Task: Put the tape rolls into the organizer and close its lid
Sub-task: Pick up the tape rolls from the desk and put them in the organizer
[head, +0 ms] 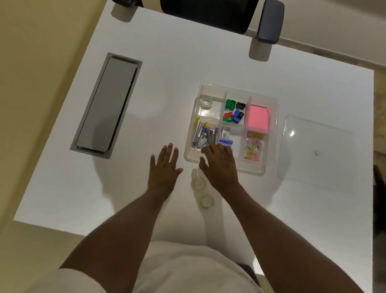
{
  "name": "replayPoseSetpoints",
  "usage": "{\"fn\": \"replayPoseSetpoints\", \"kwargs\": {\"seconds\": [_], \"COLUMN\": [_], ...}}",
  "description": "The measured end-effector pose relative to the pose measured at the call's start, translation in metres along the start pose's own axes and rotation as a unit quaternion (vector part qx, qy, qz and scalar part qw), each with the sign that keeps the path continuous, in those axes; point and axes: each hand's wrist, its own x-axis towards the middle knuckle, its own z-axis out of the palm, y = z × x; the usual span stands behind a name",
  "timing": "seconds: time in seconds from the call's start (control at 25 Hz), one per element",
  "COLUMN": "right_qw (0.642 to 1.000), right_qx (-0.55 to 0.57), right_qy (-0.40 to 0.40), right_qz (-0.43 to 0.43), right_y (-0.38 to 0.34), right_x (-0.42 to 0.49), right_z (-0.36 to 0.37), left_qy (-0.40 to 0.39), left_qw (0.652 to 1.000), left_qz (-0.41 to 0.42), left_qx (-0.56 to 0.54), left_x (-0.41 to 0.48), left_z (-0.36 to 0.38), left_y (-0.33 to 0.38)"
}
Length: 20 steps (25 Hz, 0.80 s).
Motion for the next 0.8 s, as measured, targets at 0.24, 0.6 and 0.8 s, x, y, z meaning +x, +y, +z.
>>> {"fn": "replayPoseSetpoints", "kwargs": {"seconds": [0.24, 0.6, 0.8], "right_qw": [0.991, 0.981, 0.986], "right_qx": [0.040, 0.036, 0.035], "right_qy": [-0.122, -0.173, -0.155], "right_qz": [0.034, 0.084, 0.058], "right_y": [-0.001, -0.012, -0.016], "right_x": [-0.060, -0.070, -0.060], "right_z": [0.020, 0.044, 0.046], "left_qy": [-0.021, -0.018, -0.004], "left_qw": [1.000, 1.000, 1.000], "left_qz": [-0.009, -0.004, 0.002], "left_qx": [0.002, 0.016, 0.029], "left_x": [0.004, 0.008, 0.008], "left_z": [-0.003, 0.004, 0.008], "left_y": [0.002, -0.001, -0.001]}}
